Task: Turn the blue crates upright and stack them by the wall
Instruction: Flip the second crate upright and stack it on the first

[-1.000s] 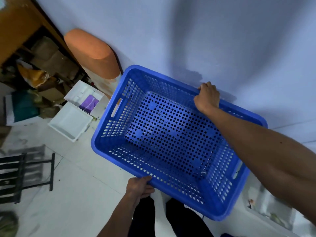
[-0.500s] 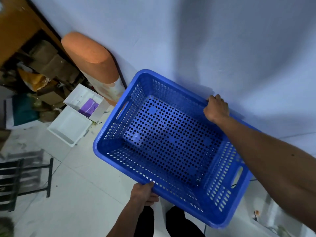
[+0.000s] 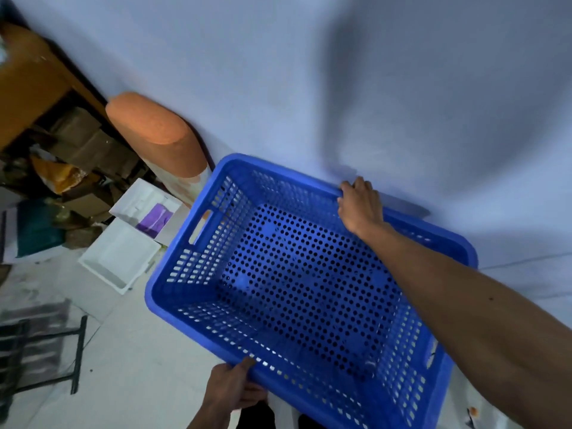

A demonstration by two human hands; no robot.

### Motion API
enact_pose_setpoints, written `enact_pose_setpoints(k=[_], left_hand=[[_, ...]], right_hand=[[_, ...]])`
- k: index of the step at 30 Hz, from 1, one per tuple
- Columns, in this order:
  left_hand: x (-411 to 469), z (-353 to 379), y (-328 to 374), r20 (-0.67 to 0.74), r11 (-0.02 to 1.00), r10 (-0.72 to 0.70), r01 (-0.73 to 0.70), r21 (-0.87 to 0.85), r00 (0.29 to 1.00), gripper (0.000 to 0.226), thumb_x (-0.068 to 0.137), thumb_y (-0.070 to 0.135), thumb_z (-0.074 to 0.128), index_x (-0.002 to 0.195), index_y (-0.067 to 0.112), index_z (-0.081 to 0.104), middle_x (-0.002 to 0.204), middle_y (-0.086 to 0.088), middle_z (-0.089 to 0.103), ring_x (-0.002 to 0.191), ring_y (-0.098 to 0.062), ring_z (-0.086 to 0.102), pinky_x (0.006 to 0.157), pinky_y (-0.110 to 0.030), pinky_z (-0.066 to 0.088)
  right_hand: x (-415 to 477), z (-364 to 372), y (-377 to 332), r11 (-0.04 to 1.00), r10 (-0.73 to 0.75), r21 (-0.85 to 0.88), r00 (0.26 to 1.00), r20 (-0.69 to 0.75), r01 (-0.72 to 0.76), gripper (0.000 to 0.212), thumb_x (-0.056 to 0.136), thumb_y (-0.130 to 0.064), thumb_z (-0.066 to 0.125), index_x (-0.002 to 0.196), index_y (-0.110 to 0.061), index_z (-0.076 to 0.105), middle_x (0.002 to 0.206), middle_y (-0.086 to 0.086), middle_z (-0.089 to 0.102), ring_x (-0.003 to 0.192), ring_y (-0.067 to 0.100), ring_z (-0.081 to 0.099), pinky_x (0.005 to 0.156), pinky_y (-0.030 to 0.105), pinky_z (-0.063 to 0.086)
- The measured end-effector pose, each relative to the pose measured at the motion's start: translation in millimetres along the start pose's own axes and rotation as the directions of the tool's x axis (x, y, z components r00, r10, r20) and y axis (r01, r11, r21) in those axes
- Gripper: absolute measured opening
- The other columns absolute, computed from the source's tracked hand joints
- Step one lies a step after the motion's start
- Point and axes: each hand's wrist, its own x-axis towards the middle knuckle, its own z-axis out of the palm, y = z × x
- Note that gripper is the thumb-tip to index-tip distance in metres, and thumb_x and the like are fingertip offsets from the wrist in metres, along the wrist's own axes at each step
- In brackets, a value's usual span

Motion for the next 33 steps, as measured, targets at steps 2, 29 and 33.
enact_pose_setpoints(k=[2, 29, 33], left_hand=[[-0.4, 2.4, 0.1, 0.021, 1.0, 0.001, 0.0, -0.004, 1.0, 0.036, 0.091, 0.019, 0.071, 0.098, -0.016, 0.065, 0.062, -0.027, 0.071, 0.049, -0.035, 0.069, 0.055, -0.039, 0.06], [-5.5, 31.0, 14.0, 0.092, 0.986, 0.036, -0.05, 0.161, 0.995, 0.012, 0.1, 0.024, 0.05, 0.104, 0.013, 0.052, 0.095, -0.022, 0.073, 0.069, -0.037, 0.077, 0.067, -0.043, 0.064], [-12.2, 21.8, 26.7, 0.156, 0.929, -0.021, -0.038, 0.368, 0.987, 0.034, 0.097, 0.034, 0.05, 0.115, 0.004, 0.05, 0.104, -0.029, 0.071, 0.072, -0.036, 0.078, 0.071, -0.047, 0.065]], right_hand=[[-0.3, 2.9, 7.3, 1.0, 0.016, 0.002, 0.999, 0.047, -0.016, 0.031, 0.099, -0.016, 0.053, 0.128, -0.008, 0.055, 0.124, 0.017, 0.05, 0.109, 0.032, 0.051, 0.092, 0.043, 0.044], [-79.6, 18.7, 42.2, 0.995, -0.089, -0.005, 0.917, 0.39, 0.098, 0.087, 0.094, -0.049, 0.052, 0.157, -0.011, 0.007, 0.165, 0.012, 0.001, 0.151, 0.031, 0.01, 0.122, 0.046, 0.015], [-148.4, 28.3, 15.0, 0.965, -0.26, 0.106, 0.821, 0.509, 0.239, 0.086, 0.093, -0.058, 0.047, 0.158, -0.018, 0.008, 0.166, 0.003, 0.002, 0.151, 0.023, 0.011, 0.122, 0.041, 0.014]])
